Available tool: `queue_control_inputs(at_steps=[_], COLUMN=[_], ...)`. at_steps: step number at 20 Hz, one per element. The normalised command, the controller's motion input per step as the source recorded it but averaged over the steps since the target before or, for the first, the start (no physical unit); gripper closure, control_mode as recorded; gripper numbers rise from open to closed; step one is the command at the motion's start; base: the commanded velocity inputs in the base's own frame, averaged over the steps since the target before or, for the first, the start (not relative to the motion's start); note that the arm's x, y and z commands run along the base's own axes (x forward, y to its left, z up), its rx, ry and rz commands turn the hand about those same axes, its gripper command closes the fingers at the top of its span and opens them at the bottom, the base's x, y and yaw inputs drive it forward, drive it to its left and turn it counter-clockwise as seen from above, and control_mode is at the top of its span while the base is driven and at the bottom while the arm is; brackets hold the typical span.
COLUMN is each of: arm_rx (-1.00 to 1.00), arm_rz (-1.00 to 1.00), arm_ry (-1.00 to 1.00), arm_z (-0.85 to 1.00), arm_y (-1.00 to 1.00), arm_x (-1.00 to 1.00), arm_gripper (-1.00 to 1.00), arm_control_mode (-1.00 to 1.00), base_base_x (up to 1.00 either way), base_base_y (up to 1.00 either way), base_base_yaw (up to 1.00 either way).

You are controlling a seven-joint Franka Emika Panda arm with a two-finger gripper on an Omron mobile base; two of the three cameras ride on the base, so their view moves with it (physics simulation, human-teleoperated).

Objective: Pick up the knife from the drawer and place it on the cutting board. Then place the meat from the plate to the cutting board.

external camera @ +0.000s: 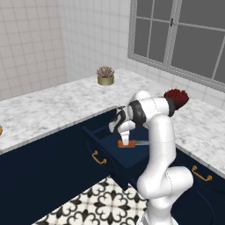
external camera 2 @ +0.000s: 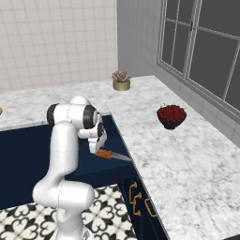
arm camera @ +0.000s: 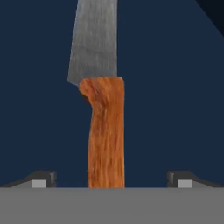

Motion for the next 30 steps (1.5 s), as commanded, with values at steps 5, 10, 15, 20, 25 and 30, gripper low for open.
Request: queue_control_inputs(at_steps=[5, 10, 15, 20, 25, 30], arm_rx=[0.0, 0.0, 0.0, 0.0, 0.0, 0.0], arm_rz=[0.0, 0.0, 0.0, 0.0, 0.0, 0.0], arm_ry=[0.05, 0.06, 0.04, 0.04, 0.0, -0.01], arm_z=[-0.29, -0.33, -0.33, -0.38, -0.32, -0.07], arm_y=[-0.03, 0.0, 0.0, 0.0, 0.0, 0.0], arm_x=[0.35, 0.2, 0.01, -0.07, -0.38, -0.61], arm_gripper=[-1.0, -1.0, -1.0, 1.0, 1.0, 1.0], arm_control_mode=[-1.0, -1.0, -1.0, -1.0, -1.0, -1.0], base_base_x=[0.0, 0.0, 0.0, 0.0, 0.0, 0.0], base_base_y=[0.0, 0.0, 0.0, 0.0, 0.0, 0.0], base_base_yaw=[0.0, 0.0, 0.0, 0.0, 0.0, 0.0])
